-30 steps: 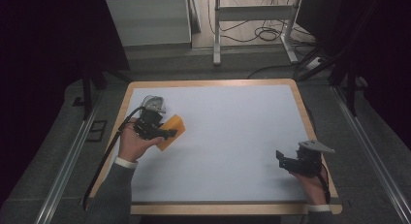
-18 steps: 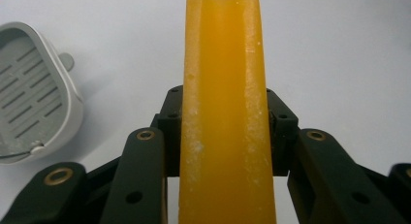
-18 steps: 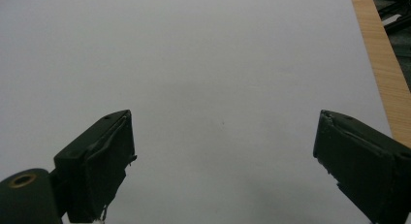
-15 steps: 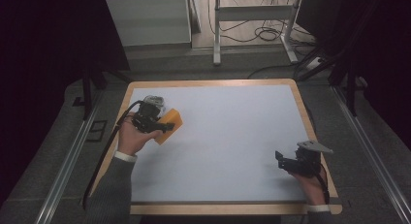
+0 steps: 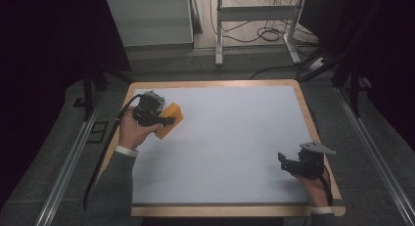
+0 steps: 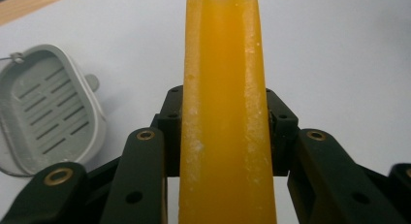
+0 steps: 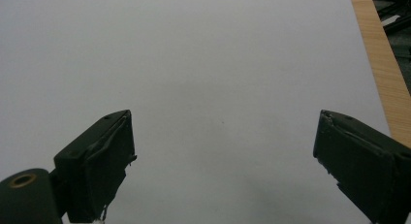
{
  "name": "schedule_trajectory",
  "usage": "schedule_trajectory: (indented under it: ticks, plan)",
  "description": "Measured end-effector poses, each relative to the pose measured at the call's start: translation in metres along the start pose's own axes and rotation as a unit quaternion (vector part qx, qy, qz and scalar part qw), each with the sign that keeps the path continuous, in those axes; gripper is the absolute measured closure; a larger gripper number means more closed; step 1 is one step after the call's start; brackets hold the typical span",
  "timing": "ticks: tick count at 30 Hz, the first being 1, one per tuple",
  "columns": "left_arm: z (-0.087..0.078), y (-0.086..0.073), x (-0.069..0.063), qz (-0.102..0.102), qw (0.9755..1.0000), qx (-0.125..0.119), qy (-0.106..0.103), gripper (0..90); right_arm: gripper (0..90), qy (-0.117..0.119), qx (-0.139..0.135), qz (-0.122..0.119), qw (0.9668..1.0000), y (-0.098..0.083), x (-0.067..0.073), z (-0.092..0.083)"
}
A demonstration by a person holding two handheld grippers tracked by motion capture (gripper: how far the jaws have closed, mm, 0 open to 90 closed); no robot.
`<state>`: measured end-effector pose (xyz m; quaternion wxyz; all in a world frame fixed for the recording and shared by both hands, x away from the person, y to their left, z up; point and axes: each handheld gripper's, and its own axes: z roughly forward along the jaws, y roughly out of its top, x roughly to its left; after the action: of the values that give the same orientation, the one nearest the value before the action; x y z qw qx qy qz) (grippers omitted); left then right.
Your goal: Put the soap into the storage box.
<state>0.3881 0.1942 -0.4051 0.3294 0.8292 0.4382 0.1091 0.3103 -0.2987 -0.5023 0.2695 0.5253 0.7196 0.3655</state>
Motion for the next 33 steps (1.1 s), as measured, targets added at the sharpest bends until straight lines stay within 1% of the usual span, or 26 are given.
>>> schedule_trajectory:
  ticks: [2,8,11,12,14,15,16,17,18,20,22,25,28,30,33]
  plan:
    - [0.0,0.003,0.002,-0.002,1.0,0.003,0.008,60.9,7.6,0.0,0.0,0.0,1.0,0.0,0.0,0.0]
    - [0.003,0.011,0.011,-0.012,0.9999,0.009,0.002,60.9,7.5,0.0,0.0,0.001,1.0,0.0,0.001,0.0]
    - [0.004,0.013,0.017,-0.019,0.9998,0.008,0.0,60.9,7.5,0.0,0.001,-0.001,1.0,0.0,0.001,0.0]
    - [0.004,0.014,0.019,-0.021,0.9998,0.005,0.003,60.9,7.6,0.0,0.001,-0.001,1.0,0.0,0.001,0.0]
    - [0.004,0.015,0.019,-0.018,0.9997,-0.001,0.019,60.9,7.5,0.0,0.001,-0.001,1.0,0.0,0.001,0.0]
    - [0.004,0.015,0.02,-0.019,0.9997,0.0,0.018,60.8,7.5,0.0,0.001,-0.002,1.0,0.0,0.0,0.0]
    - [0.005,0.016,0.022,-0.022,0.9997,0.003,0.009,60.9,7.6,-0.001,0.002,-0.001,1.0,0.0,0.0,0.0]
    - [0.005,0.016,0.023,-0.022,0.9997,0.004,0.006,60.9,7.5,-0.001,0.002,-0.001,1.0,0.0,0.0,0.0]
    - [0.006,0.016,0.023,-0.023,0.9997,0.005,0.006,60.9,7.5,-0.001,0.001,-0.002,1.0,0.0,0.0,0.0]
    - [0.007,0.016,0.025,-0.024,0.9996,0.007,0.014,60.8,7.5,0.0,0.002,-0.002,1.0,0.0,0.0,0.0]
    - [0.009,0.017,0.029,-0.029,0.9994,0.009,0.014,60.9,7.5,0.0,0.002,-0.003,1.0,0.0,0.0,0.0]
    - [0.011,0.018,0.033,-0.036,0.9991,0.002,0.02,60.9,7.5,-0.002,0.002,-0.002,1.0,-0.001,-0.001,0.0]
    - [0.014,0.019,0.037,-0.043,0.9989,-0.002,0.02,60.9,7.5,-0.001,0.002,0.0,1.0,-0.001,-0.002,0.0]
    - [0.017,0.021,0.041,-0.047,0.9987,0.0,0.019,60.9,7.5,-0.003,0.003,0.003,1.0,-0.001,-0.002,0.0]
    - [0.019,0.023,0.047,-0.053,0.9983,0.004,0.025,60.9,7.5,-0.006,0.004,0.003,1.0,-0.001,-0.003,0.001]
